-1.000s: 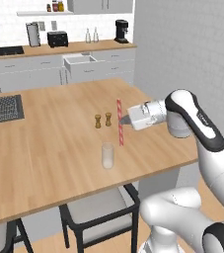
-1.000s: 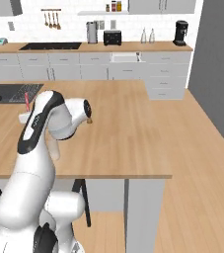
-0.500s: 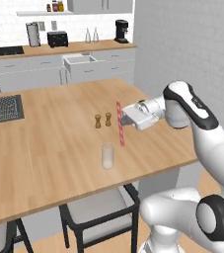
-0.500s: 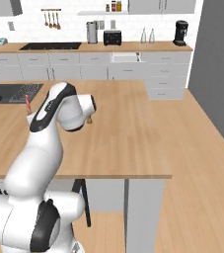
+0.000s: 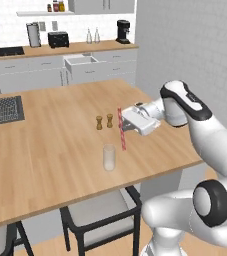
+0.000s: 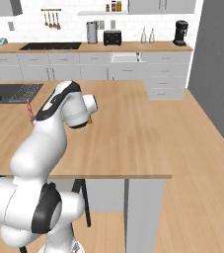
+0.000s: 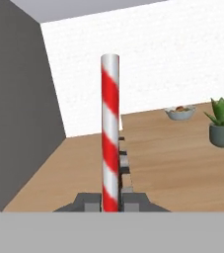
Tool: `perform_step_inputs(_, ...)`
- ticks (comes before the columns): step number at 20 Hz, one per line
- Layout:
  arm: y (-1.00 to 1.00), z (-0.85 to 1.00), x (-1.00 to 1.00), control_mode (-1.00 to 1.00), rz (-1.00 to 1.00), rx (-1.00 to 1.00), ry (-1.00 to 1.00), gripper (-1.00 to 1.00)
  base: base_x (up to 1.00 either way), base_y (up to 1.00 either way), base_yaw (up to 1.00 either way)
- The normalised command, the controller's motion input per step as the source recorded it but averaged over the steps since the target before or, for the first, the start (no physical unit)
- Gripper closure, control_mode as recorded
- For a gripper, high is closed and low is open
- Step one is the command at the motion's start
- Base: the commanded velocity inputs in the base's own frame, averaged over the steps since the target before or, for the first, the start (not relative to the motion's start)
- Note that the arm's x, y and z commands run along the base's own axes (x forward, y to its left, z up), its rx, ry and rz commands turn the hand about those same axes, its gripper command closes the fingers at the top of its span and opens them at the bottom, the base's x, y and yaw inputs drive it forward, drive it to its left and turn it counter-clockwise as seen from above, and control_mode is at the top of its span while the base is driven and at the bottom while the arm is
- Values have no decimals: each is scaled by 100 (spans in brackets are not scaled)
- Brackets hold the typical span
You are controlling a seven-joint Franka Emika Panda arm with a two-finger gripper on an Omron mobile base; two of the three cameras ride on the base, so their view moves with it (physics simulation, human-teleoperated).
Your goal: Take a straw from the drawer in front and place it inside the glass cup on the dining counter.
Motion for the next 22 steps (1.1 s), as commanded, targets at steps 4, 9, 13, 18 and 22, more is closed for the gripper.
perform_step_inputs(4,0,-7,10,-100,10,0,-10,100,0,0,0)
perform_step_inputs(9,0,-13,3,-100,8,1,-8,100,0,0,0)
perform_step_inputs(13,6,-10,6,-100,4,3,-5,100,0,0,0)
perform_step_inputs(18,14,-9,13,-100,1,5,-1,100,0,0,0)
perform_step_inputs(22,4,-9,16,-100,0,4,-1,100,0,0,0)
